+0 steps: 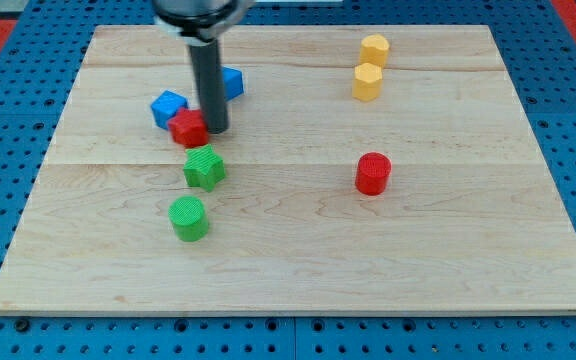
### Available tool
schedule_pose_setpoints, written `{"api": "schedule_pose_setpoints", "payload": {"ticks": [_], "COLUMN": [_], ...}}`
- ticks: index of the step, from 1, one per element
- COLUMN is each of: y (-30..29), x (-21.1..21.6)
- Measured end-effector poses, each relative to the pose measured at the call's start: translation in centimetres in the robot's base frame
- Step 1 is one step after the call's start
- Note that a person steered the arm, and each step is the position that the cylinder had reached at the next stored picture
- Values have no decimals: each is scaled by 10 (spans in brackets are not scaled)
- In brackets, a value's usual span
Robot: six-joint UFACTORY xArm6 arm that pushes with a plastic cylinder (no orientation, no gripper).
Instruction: Move the red circle into red star
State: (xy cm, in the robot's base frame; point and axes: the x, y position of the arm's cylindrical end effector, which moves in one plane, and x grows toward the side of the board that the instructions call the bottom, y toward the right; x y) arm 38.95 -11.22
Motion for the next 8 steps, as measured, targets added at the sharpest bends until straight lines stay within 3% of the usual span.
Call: {"api": "schedule_pose_setpoints", "payload": {"ticks": [2, 3, 5, 6, 7, 8], "y": [-82, -54, 128, 223, 240, 223], "x": [10, 10, 10, 49, 101, 110]}}
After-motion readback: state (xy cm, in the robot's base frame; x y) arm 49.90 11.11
